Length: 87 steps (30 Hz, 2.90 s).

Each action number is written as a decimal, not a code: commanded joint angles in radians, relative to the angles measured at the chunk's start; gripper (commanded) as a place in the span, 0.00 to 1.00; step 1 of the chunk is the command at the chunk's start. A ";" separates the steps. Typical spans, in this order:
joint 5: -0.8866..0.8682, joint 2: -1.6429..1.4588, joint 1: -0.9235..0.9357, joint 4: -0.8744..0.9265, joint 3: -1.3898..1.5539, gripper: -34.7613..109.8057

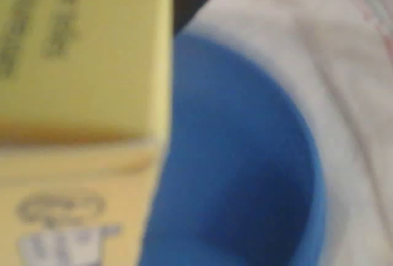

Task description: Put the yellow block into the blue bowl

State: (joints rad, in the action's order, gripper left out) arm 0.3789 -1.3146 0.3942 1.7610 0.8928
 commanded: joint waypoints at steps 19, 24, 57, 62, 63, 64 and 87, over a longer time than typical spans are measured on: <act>0.012 0.238 0.035 -0.293 -0.034 0.28; 0.051 0.229 0.008 -0.279 -0.034 0.39; -0.272 -0.718 -0.503 0.072 0.173 0.24; -0.331 -0.956 -0.652 0.034 0.471 0.24; -0.337 -1.000 -0.669 0.002 0.537 0.24; -0.342 -1.045 -0.681 -0.040 0.603 0.24; -0.428 -1.513 -0.699 -0.614 1.586 0.24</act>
State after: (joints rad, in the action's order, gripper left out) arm -0.0337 -2.7566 -0.3007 1.1827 2.4712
